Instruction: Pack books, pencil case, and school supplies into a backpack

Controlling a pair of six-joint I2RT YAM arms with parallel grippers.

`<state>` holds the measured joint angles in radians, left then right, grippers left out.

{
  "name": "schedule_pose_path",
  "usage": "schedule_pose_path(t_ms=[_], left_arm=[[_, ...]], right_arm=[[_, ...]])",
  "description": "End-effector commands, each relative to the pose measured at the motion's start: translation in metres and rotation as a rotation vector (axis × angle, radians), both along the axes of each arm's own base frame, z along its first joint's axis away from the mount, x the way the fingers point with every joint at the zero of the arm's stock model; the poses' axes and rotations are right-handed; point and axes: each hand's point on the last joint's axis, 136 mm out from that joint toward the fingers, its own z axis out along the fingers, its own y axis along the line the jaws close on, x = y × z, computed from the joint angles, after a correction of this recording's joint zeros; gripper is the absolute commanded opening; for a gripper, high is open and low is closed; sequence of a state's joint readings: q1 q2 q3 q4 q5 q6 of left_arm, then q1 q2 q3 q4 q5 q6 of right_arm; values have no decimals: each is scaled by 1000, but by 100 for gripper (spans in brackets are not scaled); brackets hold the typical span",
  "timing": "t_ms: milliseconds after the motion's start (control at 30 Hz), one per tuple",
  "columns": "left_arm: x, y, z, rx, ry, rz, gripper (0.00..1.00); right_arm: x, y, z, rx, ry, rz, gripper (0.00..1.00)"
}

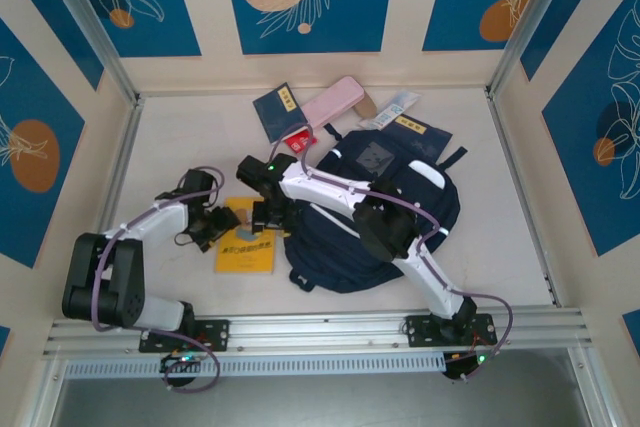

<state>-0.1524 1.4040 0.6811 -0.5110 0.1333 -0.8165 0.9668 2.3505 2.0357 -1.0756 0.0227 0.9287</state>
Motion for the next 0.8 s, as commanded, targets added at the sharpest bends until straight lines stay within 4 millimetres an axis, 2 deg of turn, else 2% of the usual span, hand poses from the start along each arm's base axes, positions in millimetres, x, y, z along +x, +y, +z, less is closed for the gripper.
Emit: schedule_pose_path(t_ms=[0,167,233,333,467,567,767], left_arm=[[-18,-8,-14,-62,53,-5,66],[-23,-21,-18,-135,62,-14,58],[-24,-26,-18,-150,63,-29,53],[-23,-30,-13,-169,56,-45,46],[-23,-33,-10,-173,52,-68,41],[-25,-33,-11,-168,58,-74,41],[-31,-33,-12,-153,63,-86,41]], right_arm=[[-6,-14,-24,-77,68,-29,57],[-5,26,-28,114,152,-9,58],[-3,41,-22,182,168,10,57],[-1,60,-2,284,172,54,55],[2,67,30,365,133,97,52],[2,66,46,391,106,128,50],[-5,60,58,389,85,190,45]])
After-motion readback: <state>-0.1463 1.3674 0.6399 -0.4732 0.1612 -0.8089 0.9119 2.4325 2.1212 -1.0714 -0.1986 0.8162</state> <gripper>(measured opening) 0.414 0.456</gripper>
